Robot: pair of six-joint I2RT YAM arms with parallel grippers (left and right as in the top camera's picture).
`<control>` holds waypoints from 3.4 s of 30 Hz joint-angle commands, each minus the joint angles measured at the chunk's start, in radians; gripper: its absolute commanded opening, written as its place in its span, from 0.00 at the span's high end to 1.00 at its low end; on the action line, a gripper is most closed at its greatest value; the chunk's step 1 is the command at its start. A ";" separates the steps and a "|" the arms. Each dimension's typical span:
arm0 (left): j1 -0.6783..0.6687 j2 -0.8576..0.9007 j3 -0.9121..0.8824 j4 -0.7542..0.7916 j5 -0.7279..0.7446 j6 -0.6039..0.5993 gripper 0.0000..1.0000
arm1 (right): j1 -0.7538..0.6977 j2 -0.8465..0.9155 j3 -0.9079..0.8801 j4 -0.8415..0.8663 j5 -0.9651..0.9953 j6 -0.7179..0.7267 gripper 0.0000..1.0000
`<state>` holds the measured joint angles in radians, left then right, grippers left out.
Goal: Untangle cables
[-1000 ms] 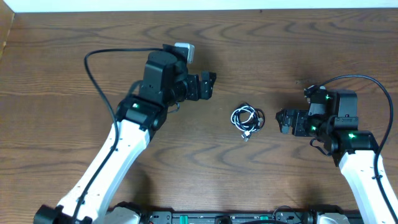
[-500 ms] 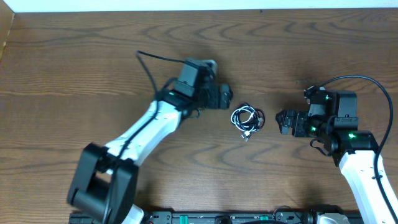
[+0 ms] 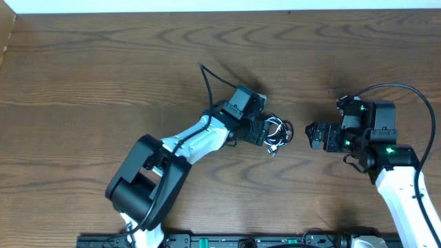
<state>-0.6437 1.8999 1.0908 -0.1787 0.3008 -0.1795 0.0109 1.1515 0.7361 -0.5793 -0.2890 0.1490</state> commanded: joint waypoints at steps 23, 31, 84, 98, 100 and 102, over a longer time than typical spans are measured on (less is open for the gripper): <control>-0.046 -0.134 0.006 0.046 0.081 -0.096 0.93 | 0.004 -0.001 0.021 -0.004 -0.010 -0.004 0.01; -0.046 -0.257 0.006 -0.054 0.085 -0.199 0.93 | 0.004 -0.001 0.021 -0.008 -0.038 -0.004 0.01; -0.047 -0.262 0.006 -0.264 0.175 -0.195 0.93 | 0.004 0.206 -0.038 -0.074 0.260 0.218 0.37; -0.047 -0.262 0.006 -0.191 0.430 -0.145 0.93 | 0.004 0.206 -0.038 0.029 -0.399 -0.148 0.14; -0.047 -0.262 0.006 -0.141 0.525 -0.145 0.93 | 0.004 0.206 -0.038 0.017 -0.399 -0.179 0.11; -0.047 -0.262 0.006 -0.095 0.602 -0.146 0.93 | 0.004 0.207 -0.038 0.007 -0.397 -0.203 0.11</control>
<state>-0.6903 1.6428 1.0874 -0.3054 0.7101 -0.3546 0.0116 1.3529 0.7033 -0.5632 -0.5972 0.0483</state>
